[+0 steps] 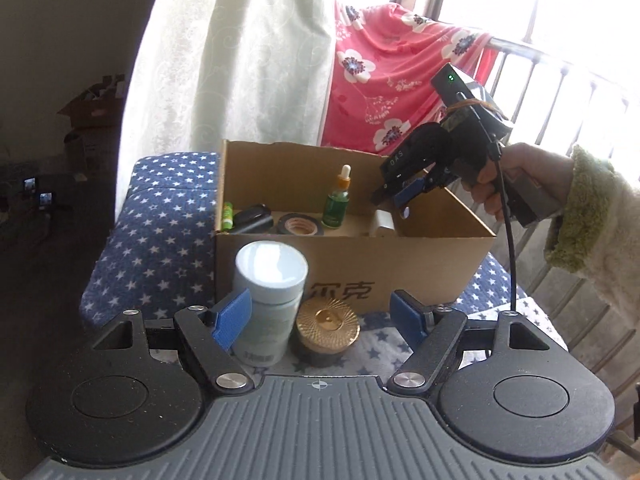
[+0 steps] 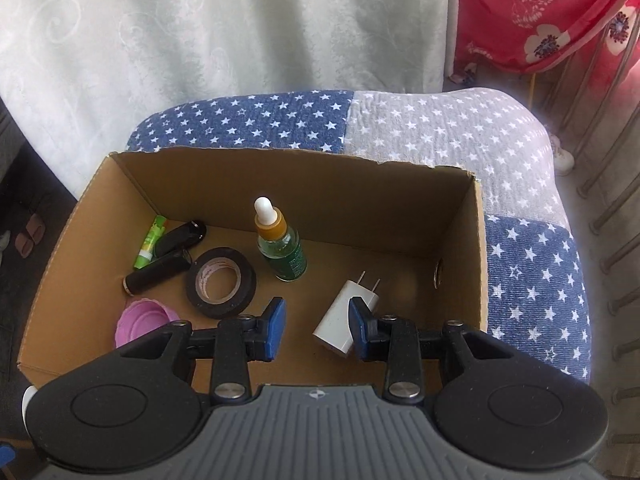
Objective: Organize rigid objects
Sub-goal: 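Lower the white charger into the box and open the right gripper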
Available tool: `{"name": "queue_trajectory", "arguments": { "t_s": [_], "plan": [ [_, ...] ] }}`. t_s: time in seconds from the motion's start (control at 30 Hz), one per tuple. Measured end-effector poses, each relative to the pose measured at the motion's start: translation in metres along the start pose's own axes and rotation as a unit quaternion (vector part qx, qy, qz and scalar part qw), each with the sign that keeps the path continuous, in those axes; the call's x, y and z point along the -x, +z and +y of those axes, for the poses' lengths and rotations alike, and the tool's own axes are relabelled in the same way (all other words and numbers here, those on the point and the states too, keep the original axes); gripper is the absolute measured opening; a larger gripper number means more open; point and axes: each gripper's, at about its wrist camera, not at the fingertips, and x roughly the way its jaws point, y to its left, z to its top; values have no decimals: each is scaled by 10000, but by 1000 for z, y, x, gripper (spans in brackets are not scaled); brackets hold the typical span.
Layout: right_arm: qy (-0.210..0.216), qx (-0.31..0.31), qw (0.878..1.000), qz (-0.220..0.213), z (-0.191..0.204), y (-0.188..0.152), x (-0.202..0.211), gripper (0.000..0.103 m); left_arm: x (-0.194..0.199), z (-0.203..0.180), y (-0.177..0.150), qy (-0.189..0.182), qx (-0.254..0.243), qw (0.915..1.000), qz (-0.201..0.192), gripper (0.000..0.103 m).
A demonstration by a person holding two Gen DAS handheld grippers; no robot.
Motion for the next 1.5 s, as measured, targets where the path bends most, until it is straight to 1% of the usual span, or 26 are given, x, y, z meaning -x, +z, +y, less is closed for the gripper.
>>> {"name": "queue_trajectory", "arguments": {
  "t_s": [0.03,0.1,0.2,0.23,0.33,0.43,0.57,0.7,0.83,0.97,1.13,1.3,1.37,1.43,1.5],
  "plan": [
    [-221,39,9997,123,4,4,-9,38,3,6,-3,44,35,10000,-21,76],
    [-449,90,9985,306,10,8,-20,38,9,18,-9,144,131,9998,-72,76],
    [-776,194,9961,381,16,14,-29,39,14,35,-15,252,261,9993,-105,77],
    [-827,191,9955,424,17,17,-31,42,14,40,-16,269,303,9991,-114,77],
    [-899,54,9939,642,14,21,-39,42,13,51,-19,226,418,9988,-138,77],
    [-1006,-25,9919,771,12,23,-46,42,12,58,-20,161,455,9987,-173,77],
    [-1001,-212,9896,1007,6,23,-55,42,11,63,-21,94,492,9986,-185,77],
    [-874,-366,9897,1077,1,19,-60,40,11,64,-22,65,516,9985,-177,77],
    [-747,-322,9932,834,-1,15,-49,31,9,65,-22,70,535,9984,-142,77],
    [-661,-369,9962,437,-5,10,-30,29,8,65,-21,62,550,9984,-129,77],
    [-393,-482,9980,-150,-11,5,-15,29,6,61,-22,59,531,9985,-90,77],
    [-502,-379,9967,-511,-10,-1,-22,29,6,59,-23,72,508,9987,-65,77],
    [-464,-405,9958,-673,-10,0,-22,29,7,59,-23,99,519,9986,-62,77],
    [-434,-360,9953,-789,-11,2,-23,29,8,60,-23,125,540,9984,-61,77],
    [-428,-316,9957,-752,-11,7,-29,29,8,61,-23,150,554,9983,-65,77]
  ]
}}
